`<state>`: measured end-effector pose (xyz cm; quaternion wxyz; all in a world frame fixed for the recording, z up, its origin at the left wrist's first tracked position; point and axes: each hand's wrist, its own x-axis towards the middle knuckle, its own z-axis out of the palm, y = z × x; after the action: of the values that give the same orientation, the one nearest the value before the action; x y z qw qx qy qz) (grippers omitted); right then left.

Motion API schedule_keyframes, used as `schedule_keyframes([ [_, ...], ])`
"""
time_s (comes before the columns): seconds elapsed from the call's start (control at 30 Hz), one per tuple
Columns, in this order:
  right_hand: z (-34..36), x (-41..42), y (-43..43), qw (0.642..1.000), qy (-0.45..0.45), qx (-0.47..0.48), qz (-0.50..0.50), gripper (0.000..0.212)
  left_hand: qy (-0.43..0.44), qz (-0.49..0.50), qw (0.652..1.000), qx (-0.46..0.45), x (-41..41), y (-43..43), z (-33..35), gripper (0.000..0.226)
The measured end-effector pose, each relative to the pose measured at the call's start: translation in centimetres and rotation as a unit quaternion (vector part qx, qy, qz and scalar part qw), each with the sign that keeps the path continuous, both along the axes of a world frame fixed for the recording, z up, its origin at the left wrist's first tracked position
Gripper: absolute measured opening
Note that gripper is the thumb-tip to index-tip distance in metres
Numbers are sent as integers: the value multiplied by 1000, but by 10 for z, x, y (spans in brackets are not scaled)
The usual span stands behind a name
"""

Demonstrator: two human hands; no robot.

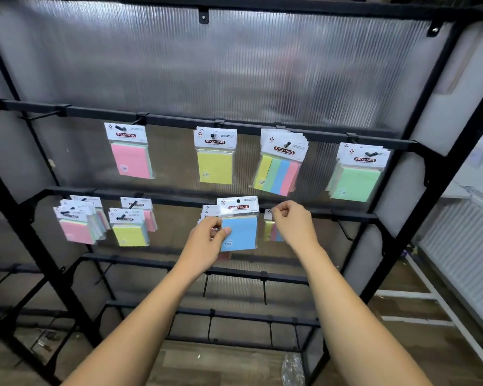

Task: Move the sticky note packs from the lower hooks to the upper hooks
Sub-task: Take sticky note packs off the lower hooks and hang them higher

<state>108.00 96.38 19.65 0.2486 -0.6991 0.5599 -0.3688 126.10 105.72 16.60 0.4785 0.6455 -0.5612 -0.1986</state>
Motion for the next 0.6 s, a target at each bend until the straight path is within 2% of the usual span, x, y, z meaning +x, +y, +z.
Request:
schedule_keyframes([
  [0.13, -19, 16, 14, 991, 116, 26, 68, 19, 7, 20, 1000, -5, 8, 19, -5, 11],
  [0.37, -27, 73, 38, 962, 233, -72, 120, 24, 5, 87, 996, -6, 57, 54, -8, 12],
  [0.5, -32, 111, 55, 950, 266, -70, 148, 26, 2, 108, 994, -15, 93, 69, -5, 16],
  [0.6, -36, 142, 64, 954, 246, -54, 163, 23, 2, 116, 993, -23, 123, 77, -1, 11],
])
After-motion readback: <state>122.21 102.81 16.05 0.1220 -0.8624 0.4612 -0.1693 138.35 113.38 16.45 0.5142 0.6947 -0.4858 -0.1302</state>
